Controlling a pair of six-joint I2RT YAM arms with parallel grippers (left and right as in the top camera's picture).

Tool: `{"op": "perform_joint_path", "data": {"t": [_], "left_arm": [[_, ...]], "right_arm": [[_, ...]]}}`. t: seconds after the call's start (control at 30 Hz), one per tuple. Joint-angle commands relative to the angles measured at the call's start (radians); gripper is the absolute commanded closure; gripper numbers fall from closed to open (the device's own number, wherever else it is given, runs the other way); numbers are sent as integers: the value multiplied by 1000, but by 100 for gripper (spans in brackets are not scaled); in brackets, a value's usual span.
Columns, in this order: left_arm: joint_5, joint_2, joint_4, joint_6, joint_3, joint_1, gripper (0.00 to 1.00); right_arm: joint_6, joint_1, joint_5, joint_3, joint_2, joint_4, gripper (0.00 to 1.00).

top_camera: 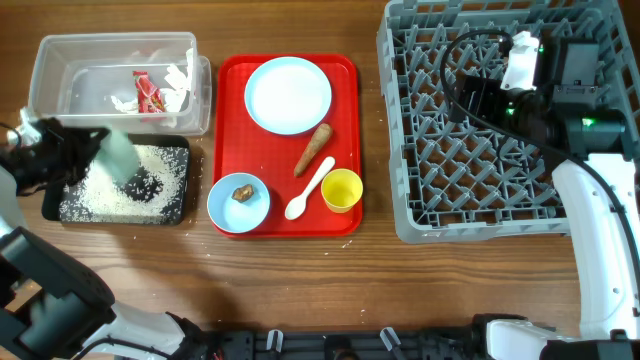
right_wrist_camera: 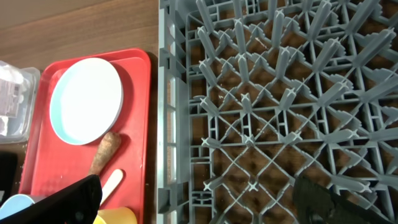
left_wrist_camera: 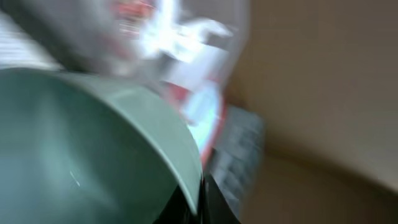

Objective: Sort waste into correct bins and load items into the dishwasher rack
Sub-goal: 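Tip the rice bowl over the black tray to pour out rice, then return the empty bowl to the red tray with the left gripper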

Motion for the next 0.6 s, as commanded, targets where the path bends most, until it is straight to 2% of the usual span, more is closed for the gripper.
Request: {"op": "perform_joint_path", "data": {"t": [0.0,0.17,0.33,0.43,0.57], "left_arm": [[298,-7,8,94,-5,-8,96],[486,-7,52,95,-5,-31,96],[503,-12,43,83,-4,-85,96],[337,-40,43,82,-4,-232,96],[-56,-54,93,-11,-4,-508,96]], "right_arm": [[17,5,6,14,8,3,0],[17,5,6,14,8,3,0],[17,5,6,14,8,2,0],[18,5,5,14,8,2,0],[18,5,5,14,8,3,0]]}}
